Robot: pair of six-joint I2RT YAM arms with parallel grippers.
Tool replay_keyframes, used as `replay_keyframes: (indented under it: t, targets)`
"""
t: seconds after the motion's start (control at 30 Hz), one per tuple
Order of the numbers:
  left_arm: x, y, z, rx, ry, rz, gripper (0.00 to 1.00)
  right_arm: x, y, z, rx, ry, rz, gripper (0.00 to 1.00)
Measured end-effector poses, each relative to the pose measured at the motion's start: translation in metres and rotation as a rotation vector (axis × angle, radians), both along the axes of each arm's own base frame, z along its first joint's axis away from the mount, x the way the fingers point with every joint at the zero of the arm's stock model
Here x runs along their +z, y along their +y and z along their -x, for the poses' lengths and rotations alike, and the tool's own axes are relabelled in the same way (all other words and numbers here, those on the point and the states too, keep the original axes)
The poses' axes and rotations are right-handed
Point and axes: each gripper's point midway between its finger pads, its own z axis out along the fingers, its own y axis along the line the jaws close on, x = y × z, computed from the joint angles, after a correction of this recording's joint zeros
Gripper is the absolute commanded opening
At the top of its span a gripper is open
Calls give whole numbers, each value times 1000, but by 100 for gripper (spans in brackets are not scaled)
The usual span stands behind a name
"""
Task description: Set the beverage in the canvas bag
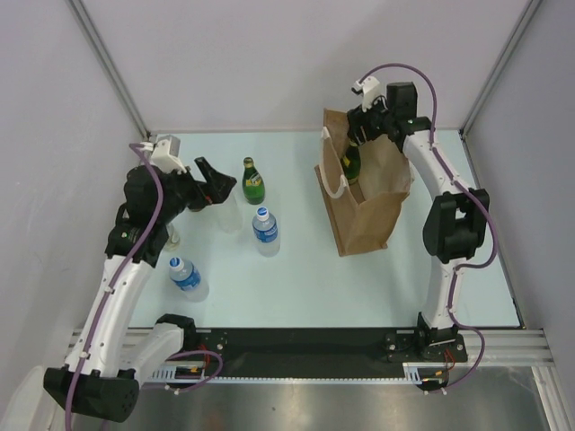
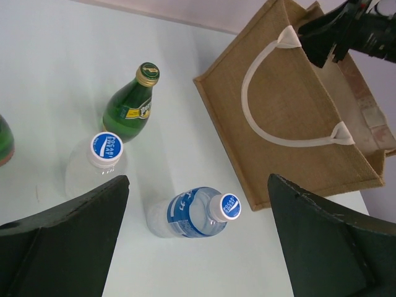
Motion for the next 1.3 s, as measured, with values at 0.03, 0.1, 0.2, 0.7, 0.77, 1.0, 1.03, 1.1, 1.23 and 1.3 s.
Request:
replay_keyframes:
  t: [0.03, 0.1, 0.2, 0.7, 0.77, 1.0, 1.03, 1.1, 1.23, 1.3]
  targets:
    - [-1, -2, -1, -10, 6, 2, 100, 6, -1, 0, -3, -8, -7, 70]
    - [-4, -8, -2, -34, 24, 5, 100, 24, 0, 3, 0, -26, -26, 73]
    - [-3, -22, -2, -83, 40, 4, 100, 53, 2, 15, 22, -48, -60, 79]
    - [-52, -76, 9, -163, 248, -230, 90, 105, 43, 137, 411, 57, -197, 86]
    - [-64, -78, 9, -153, 286, -276, 88, 98, 47, 152, 447, 88, -201, 86]
    - [-85, -83, 8, -132, 365, -383, 89, 79, 69, 197, 601, 154, -178, 86]
    - [-85, -85, 8, -132, 364, -390, 90, 78, 74, 203, 632, 158, -175, 87]
    - [-84, -84, 9, -124, 359, -400, 93, 76, 86, 220, 721, 148, -157, 87]
    - [-73, -74, 7, -67, 324, -405, 96, 69, 111, 256, 920, 101, -113, 87]
    - [-63, -67, 7, -32, 293, -401, 98, 64, 126, 274, 1019, 75, -93, 89]
